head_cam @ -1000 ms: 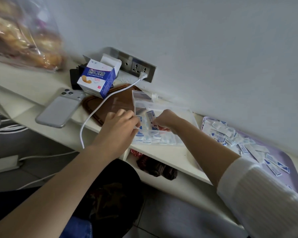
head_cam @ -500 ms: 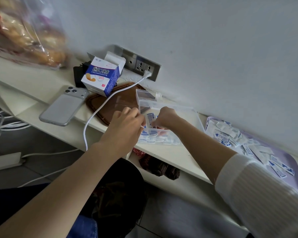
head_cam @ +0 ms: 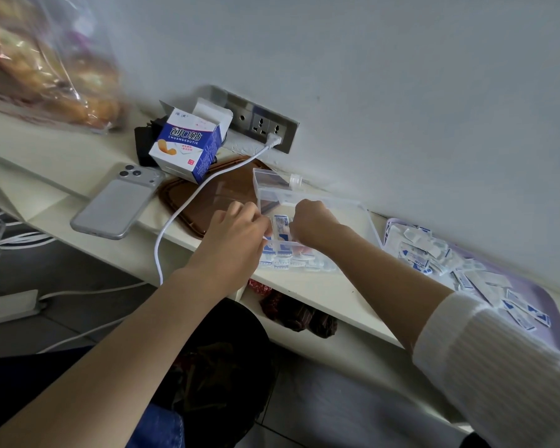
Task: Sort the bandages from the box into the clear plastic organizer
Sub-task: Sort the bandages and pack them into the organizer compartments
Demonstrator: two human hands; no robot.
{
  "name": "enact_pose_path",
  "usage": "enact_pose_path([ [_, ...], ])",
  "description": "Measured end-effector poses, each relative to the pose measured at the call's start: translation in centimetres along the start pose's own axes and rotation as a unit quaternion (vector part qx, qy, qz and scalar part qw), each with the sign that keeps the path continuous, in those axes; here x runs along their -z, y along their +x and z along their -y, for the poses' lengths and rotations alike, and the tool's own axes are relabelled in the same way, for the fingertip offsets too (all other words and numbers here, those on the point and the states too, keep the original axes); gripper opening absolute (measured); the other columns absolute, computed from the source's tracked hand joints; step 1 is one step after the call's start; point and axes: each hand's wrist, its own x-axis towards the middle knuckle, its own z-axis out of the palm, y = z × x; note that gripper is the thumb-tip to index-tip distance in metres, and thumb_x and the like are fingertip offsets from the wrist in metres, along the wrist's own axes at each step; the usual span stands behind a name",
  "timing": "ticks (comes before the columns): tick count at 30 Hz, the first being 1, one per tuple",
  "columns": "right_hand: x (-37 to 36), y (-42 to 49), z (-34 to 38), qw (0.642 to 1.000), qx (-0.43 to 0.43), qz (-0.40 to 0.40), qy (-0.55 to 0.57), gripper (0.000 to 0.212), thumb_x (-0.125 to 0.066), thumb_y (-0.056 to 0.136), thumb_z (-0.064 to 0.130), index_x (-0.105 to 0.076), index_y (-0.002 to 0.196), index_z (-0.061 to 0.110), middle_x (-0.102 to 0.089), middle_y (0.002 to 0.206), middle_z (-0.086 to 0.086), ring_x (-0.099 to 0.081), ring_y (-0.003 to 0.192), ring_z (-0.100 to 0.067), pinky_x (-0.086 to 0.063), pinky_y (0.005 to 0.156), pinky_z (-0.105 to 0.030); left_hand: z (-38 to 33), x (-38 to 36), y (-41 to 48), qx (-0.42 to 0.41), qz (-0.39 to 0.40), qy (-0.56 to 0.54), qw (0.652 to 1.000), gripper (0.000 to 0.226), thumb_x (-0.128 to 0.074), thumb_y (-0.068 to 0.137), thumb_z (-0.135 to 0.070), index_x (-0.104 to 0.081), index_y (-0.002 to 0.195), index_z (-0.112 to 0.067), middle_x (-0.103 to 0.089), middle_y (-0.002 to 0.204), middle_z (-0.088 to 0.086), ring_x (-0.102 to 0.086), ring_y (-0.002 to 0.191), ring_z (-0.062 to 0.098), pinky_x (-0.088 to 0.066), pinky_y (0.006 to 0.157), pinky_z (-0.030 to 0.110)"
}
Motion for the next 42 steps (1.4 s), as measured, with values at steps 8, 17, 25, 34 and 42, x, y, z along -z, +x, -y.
enact_pose_path([
  [8,0.4,0.0,-2.5,0.99,-0.009,-0.089,0.108,0.029,-0.036,0.096,0.012,-0.044,0.069,0.006,-0.048,0.077,-0.007,-0.048,0.073,-0.026,-0.034,0.055,-0.027,0.0,-0.2,-0.2,0.002,0.002,-0.001,1.0,0.022,-0.041,0.098,-0.026,-0.052,0.117,-0.024,-0.043,0.121,-0.005,-0.035,0.116,0.015,-0.028,0.097,0.031],
  [17,-0.1,0.6,-4.1,0.96,-0.092,0.043,0.26,0.037,-0.035,0.101,0.024,-0.056,0.105,-0.006,-0.068,0.108,-0.016,-0.065,0.08,-0.022,-0.051,0.065,-0.023,0.0,-0.2,-0.1,0.006,0.009,-0.003,1.0,0.023,-0.04,0.099,-0.025,-0.051,0.119,-0.024,-0.042,0.123,-0.005,-0.034,0.117,0.016,-0.027,0.099,0.031],
  [25,0.4,0.5,-3.1,0.961,-0.087,0.06,0.255,0.037,-0.036,0.1,0.026,-0.056,0.106,-0.005,-0.067,0.111,-0.013,-0.068,0.087,-0.025,-0.051,0.06,-0.022,-0.1,-0.1,-0.1,0.006,0.012,-0.004,1.0,0.023,-0.04,0.099,-0.025,-0.05,0.12,-0.025,-0.042,0.124,-0.005,-0.034,0.118,0.015,-0.027,0.099,0.031],
  [34,0.1,0.5,-3.1,0.974,-0.06,0.054,0.212,0.04,-0.037,0.1,0.028,-0.055,0.114,-0.004,-0.066,0.112,-0.013,-0.066,0.089,-0.023,-0.053,0.07,-0.025,0.0,-0.3,0.0,0.001,0.009,0.0,1.0,0.023,-0.041,0.098,-0.025,-0.05,0.12,-0.024,-0.042,0.122,-0.004,-0.034,0.116,0.016,-0.028,0.098,0.032],
  [42,0.0,-1.6,-6.0,0.989,0.048,-0.115,0.074,0.026,-0.033,0.091,0.013,-0.056,0.084,0.005,-0.066,0.09,-0.009,-0.058,0.079,-0.032,-0.044,0.066,-0.035,-0.3,-0.5,-0.1,-0.004,-0.013,0.048,0.999,0.02,-0.045,0.096,-0.022,-0.055,0.113,-0.02,-0.047,0.116,-0.001,-0.04,0.111,0.021,-0.031,0.092,0.034],
])
